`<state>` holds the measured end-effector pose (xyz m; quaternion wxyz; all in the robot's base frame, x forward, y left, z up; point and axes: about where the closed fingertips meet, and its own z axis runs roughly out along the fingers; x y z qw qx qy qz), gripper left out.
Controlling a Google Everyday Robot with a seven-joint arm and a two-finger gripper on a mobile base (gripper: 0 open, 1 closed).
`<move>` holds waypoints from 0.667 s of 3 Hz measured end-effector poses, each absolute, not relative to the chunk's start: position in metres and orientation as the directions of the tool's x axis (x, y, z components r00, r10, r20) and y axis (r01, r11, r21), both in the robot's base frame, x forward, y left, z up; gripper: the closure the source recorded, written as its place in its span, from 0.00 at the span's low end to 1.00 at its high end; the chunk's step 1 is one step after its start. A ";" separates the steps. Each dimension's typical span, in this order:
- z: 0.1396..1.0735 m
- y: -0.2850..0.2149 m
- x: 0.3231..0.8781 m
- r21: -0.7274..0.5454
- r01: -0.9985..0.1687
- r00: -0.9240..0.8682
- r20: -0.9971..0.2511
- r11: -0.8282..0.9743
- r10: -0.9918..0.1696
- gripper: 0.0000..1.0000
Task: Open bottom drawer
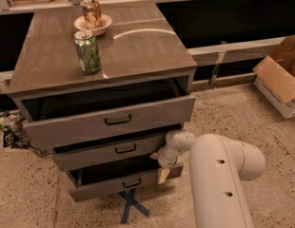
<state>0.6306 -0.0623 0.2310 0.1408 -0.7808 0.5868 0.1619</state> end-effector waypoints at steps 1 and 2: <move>0.247 -0.061 0.625 0.003 -0.958 0.257 -0.425 -0.285 -0.868 0.38; 0.253 -0.062 0.622 0.018 -0.958 0.253 -0.423 -0.287 -0.870 0.62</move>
Offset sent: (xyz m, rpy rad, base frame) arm -0.0075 -0.0026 0.0348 -0.0168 0.0543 0.0135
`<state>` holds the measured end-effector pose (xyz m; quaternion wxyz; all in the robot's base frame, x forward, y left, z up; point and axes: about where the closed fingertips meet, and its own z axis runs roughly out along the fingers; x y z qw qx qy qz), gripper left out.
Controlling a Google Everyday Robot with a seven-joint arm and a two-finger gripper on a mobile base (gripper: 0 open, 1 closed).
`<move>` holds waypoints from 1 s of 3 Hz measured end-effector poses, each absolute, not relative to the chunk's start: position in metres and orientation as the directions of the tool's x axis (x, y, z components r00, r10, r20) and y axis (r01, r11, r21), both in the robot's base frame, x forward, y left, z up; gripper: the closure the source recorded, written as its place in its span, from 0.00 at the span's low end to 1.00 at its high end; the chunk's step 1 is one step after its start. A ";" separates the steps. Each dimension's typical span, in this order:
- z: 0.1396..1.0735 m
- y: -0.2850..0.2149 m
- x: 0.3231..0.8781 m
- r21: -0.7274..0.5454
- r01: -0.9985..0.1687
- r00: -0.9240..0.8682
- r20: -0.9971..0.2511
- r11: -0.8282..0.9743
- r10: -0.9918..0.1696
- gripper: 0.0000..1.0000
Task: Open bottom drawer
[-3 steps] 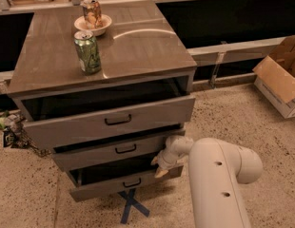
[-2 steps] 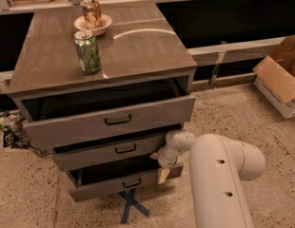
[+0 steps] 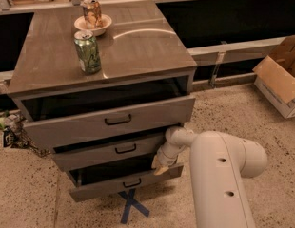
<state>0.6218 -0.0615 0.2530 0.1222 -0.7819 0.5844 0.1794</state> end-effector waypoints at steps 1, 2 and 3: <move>0.260 -0.064 0.620 -0.002 -0.961 0.253 -0.398 -0.275 -0.882 0.85; 0.258 -0.064 0.618 -0.076 -0.965 0.261 -0.339 -0.250 -0.904 1.00; 0.256 -0.066 0.619 -0.143 -0.963 0.262 -0.282 -0.230 -0.923 1.00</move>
Offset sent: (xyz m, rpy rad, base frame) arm -0.0020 -0.0075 0.0110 -0.1251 -0.2598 -0.0871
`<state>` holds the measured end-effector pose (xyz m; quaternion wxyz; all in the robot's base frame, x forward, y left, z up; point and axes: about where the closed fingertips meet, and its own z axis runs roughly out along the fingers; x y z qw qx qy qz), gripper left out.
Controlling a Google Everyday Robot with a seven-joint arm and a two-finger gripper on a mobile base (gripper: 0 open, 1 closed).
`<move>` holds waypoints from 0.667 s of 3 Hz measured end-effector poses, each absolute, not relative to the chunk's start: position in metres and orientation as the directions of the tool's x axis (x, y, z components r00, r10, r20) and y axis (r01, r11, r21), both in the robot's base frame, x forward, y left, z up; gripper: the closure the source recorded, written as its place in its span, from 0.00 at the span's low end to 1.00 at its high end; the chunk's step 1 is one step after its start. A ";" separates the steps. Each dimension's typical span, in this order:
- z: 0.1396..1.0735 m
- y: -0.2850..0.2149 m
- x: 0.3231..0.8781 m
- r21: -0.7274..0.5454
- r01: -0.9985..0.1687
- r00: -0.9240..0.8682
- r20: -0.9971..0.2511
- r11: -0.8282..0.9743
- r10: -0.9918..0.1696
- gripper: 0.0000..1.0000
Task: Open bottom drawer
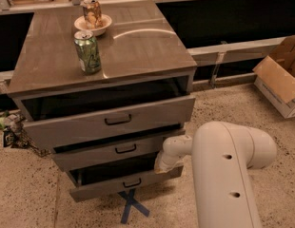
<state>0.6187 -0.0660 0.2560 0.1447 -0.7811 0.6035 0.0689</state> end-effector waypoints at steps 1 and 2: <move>0.254 -0.069 0.623 -0.201 -0.956 0.258 -0.232 -0.214 -0.938 1.00; 0.247 -0.073 0.630 -0.281 -0.939 0.260 -0.197 -0.199 -0.946 1.00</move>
Offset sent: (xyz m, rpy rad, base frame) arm 0.0166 -0.0086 -0.0111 -0.0582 -0.2488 -0.0702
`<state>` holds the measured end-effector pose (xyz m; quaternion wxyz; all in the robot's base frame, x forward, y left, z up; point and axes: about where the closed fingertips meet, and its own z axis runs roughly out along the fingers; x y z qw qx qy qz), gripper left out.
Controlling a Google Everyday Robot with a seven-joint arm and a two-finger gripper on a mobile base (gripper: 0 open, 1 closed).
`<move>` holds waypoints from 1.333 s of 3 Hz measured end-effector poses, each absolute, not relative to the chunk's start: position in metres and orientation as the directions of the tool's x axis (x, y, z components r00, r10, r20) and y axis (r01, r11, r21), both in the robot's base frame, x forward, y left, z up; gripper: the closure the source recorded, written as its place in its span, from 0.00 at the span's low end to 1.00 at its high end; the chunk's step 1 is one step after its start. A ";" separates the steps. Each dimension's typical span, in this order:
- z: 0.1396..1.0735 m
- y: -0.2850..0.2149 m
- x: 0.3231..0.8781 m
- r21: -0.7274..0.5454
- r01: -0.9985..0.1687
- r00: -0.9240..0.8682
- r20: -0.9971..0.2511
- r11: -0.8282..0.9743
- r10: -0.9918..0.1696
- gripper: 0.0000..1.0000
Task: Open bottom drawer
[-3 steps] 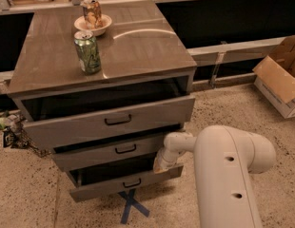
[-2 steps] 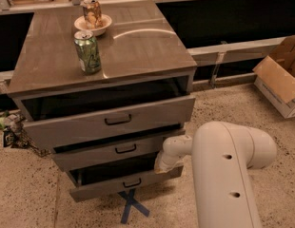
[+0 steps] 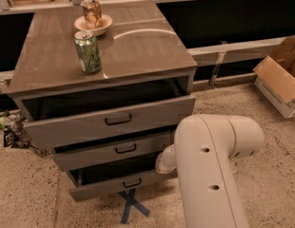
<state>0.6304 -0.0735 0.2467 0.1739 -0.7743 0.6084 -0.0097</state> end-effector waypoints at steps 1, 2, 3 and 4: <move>0.244 -0.071 0.637 -0.328 -0.920 0.289 -0.191 -0.217 -0.938 1.00; 0.240 -0.064 0.642 -0.366 -0.898 0.331 -0.197 -0.244 -0.923 1.00; 0.233 -0.058 0.645 -0.385 -0.886 0.355 -0.205 -0.258 -0.912 1.00; 0.225 -0.060 0.660 -0.407 -0.878 0.352 -0.199 -0.250 -0.915 1.00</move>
Offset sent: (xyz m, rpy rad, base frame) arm 0.0203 0.0172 -0.0094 0.0551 -0.1373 0.1100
